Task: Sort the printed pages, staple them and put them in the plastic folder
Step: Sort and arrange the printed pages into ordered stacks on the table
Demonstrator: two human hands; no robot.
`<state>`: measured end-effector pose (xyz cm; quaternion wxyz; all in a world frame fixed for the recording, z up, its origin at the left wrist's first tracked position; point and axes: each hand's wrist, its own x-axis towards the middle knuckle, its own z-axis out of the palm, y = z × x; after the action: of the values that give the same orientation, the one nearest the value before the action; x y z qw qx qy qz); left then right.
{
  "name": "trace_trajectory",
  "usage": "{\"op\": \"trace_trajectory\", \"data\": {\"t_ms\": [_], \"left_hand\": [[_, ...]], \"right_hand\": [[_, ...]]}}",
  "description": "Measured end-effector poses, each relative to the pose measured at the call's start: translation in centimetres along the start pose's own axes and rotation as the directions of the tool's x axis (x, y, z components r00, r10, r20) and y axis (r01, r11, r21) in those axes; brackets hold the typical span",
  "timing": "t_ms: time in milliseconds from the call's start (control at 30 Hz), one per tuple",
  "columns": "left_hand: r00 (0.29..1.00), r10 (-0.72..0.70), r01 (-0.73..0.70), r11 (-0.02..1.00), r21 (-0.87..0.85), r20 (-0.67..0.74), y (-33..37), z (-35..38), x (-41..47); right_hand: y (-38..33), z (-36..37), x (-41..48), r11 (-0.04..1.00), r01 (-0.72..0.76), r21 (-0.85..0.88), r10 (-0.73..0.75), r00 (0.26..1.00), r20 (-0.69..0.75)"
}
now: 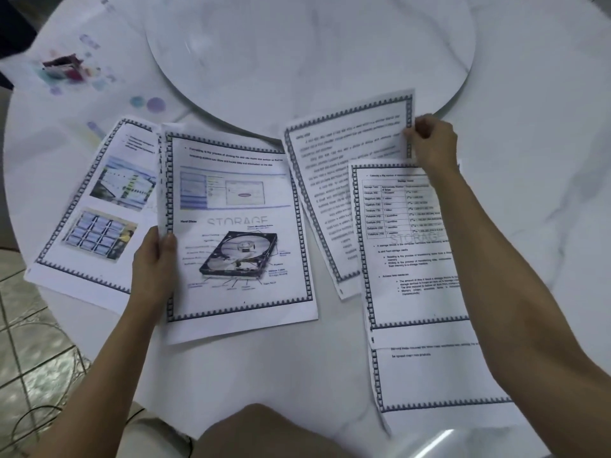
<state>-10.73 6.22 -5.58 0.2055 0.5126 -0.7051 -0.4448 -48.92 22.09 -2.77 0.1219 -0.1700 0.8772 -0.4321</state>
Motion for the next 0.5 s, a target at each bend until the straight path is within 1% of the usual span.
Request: {"op": "trace_trajectory", "data": {"t_ms": [133,233,367,500], "left_hand": [[1.000,0.003,-0.003,1.000,-0.006,0.005,-0.7,-0.2,-0.3],[1.000,0.020,-0.020,1.000,-0.002,0.022,-0.8,-0.6,-0.3],[0.999,0.012,-0.011,1.000,-0.022,0.045,-0.8,-1.9,0.2],[0.996,0.063,-0.060,0.997,-0.053,0.059,-0.5,-3.9,0.6]], "right_hand": [[-2.1,-1.2,-0.4,0.990,0.055,0.127,-0.041,0.993,-0.114],[-4.4,-2.3,-1.0,0.969,0.124,0.215,-0.080,0.976,-0.203],[-7.7,-3.6,-2.3,0.923,0.244,0.296,-0.142,0.934,-0.327],[-10.0,-4.3,-3.6,0.882,0.312,0.353,-0.128,0.879,-0.459]]}}
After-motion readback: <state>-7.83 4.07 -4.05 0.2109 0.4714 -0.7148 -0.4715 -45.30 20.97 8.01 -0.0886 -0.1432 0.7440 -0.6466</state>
